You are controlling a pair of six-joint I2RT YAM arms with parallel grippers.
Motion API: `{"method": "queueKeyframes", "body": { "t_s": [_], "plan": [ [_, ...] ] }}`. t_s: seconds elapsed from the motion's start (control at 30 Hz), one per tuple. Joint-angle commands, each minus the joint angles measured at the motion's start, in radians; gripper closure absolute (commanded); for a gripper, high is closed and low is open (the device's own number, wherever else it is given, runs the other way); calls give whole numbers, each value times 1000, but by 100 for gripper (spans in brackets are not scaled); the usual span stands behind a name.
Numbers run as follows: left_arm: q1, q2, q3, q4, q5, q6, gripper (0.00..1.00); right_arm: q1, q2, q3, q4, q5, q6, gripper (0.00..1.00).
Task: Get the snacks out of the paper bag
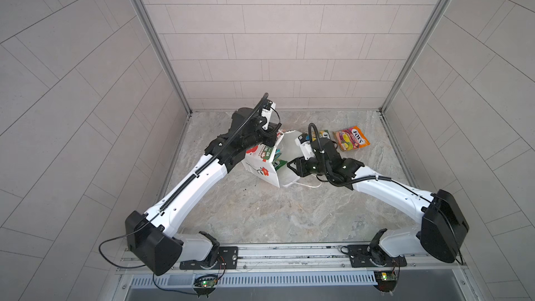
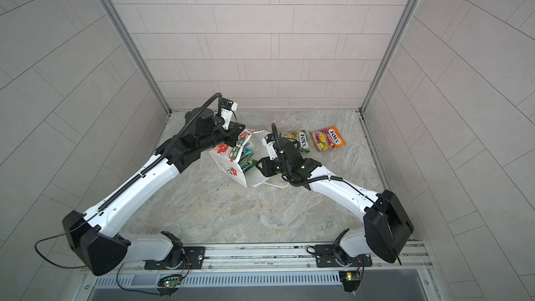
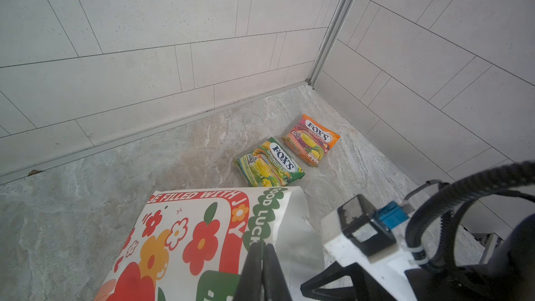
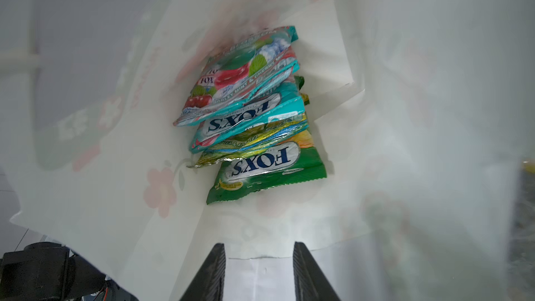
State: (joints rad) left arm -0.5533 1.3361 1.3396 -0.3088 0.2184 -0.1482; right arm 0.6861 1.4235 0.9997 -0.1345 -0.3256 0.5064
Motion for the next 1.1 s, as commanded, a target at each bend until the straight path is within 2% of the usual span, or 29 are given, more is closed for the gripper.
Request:
{"method": "queueKeyframes", "body": {
  "t_s": [0.0,0.13,0.3,0.43,0.7,1.07],
  "plan": [
    [-7,-7,-12,25,-5,8,100,26,52,38,31,-11,41,60],
    [-8,-8,-13,24,-9,10,100,37,125,68,70,-14,95,62],
    [-36,-22,-7,-5,-50,63,100,38,184,82,190,8,234,65],
    [-36,-57,-41,-16,-37,86,100,38,220,92,287,24,358,65],
    [-37,-73,-79,10,11,105,100,37,265,94,414,79,526,67],
    [-36,-60,-78,14,72,101,100,37,335,98,543,106,678,67]
  ]
}}
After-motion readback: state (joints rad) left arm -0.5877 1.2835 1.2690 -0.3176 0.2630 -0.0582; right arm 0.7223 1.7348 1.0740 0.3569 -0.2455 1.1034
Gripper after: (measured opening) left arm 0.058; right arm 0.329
